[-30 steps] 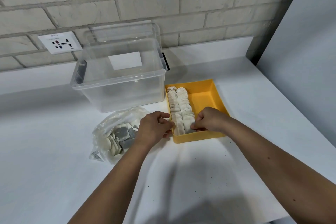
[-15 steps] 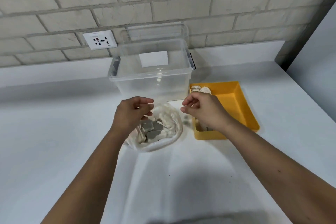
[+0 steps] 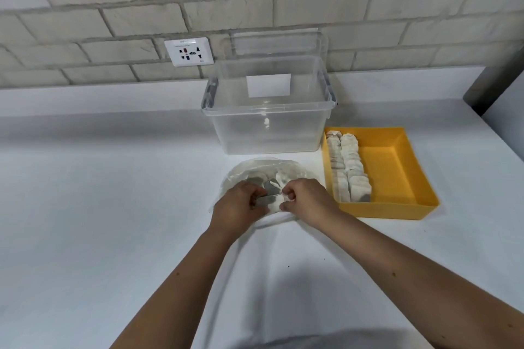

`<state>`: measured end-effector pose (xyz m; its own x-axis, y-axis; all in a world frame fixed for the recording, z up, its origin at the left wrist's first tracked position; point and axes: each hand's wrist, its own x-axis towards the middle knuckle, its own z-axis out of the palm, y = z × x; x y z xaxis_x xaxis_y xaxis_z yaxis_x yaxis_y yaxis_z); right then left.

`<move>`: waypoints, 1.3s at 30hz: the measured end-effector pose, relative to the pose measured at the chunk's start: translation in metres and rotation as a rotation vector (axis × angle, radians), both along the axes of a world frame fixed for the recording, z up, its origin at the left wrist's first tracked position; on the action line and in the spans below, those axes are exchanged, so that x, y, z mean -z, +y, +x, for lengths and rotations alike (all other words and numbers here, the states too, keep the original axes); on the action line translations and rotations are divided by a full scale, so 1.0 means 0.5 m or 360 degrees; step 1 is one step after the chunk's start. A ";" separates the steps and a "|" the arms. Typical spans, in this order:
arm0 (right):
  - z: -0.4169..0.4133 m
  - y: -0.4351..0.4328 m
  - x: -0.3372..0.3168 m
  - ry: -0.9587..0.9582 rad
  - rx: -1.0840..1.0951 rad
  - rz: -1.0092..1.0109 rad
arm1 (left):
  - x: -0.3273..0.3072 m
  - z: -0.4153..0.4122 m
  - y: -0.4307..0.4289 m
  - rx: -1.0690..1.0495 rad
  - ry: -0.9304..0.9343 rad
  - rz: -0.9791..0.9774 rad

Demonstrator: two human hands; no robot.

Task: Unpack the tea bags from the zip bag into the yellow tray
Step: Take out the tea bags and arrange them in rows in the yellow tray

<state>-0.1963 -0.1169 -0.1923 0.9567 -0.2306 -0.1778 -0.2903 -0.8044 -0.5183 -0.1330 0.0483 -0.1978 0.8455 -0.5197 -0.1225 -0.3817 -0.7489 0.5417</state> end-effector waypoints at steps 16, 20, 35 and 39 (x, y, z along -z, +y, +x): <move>0.007 0.000 -0.001 -0.0350 0.0198 0.0497 | -0.003 0.007 0.004 -0.0136 0.0102 -0.0416; 0.027 0.000 -0.041 -0.0604 0.0325 0.0715 | -0.037 0.026 0.013 -0.0219 0.0128 -0.0657; 0.012 -0.021 -0.055 -0.0586 0.0275 0.0355 | 0.005 0.030 -0.016 -0.0092 -0.0371 0.0388; 0.004 -0.029 -0.068 -0.0606 0.0285 0.0389 | 0.001 0.036 -0.011 -0.0243 -0.0285 0.0198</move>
<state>-0.1945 -0.1313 -0.1583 0.9135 -0.3924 0.1077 -0.1659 -0.6009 -0.7819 -0.1150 0.0428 -0.1983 0.9269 -0.3749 -0.0191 -0.3408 -0.8617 0.3758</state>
